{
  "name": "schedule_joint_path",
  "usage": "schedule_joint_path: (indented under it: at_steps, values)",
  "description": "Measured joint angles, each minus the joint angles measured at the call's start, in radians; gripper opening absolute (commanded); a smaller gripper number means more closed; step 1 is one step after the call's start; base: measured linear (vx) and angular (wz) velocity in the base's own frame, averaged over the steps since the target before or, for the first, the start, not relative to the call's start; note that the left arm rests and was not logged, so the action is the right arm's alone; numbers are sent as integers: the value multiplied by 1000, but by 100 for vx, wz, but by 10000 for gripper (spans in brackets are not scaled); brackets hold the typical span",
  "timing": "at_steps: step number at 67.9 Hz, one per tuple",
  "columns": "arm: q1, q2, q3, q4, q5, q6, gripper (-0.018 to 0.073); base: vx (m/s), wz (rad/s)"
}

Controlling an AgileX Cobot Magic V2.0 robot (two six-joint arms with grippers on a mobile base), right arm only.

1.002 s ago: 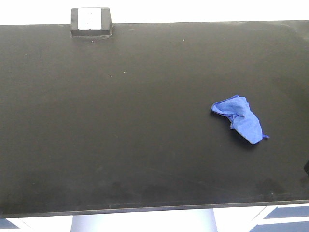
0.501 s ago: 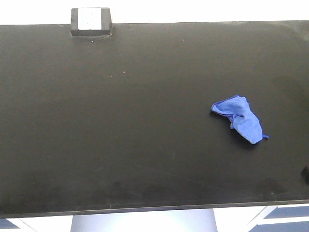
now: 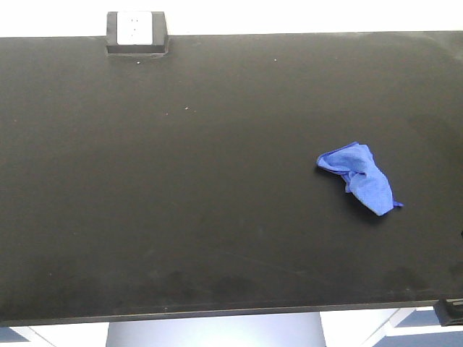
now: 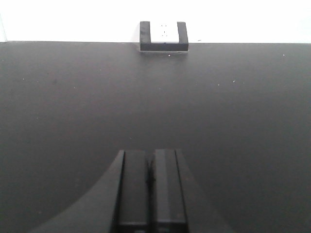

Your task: Wipe right workspace with blue cloth

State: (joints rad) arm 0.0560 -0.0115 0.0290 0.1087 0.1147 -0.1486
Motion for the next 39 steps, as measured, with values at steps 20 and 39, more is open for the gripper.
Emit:
schedule_joint_path:
  at_steps: [20, 39]
  values:
    - [0, 0, 0, 0, 5, 0, -8, 0, 0]
    - [0, 0, 0, 0, 5, 0, -8, 0, 0]
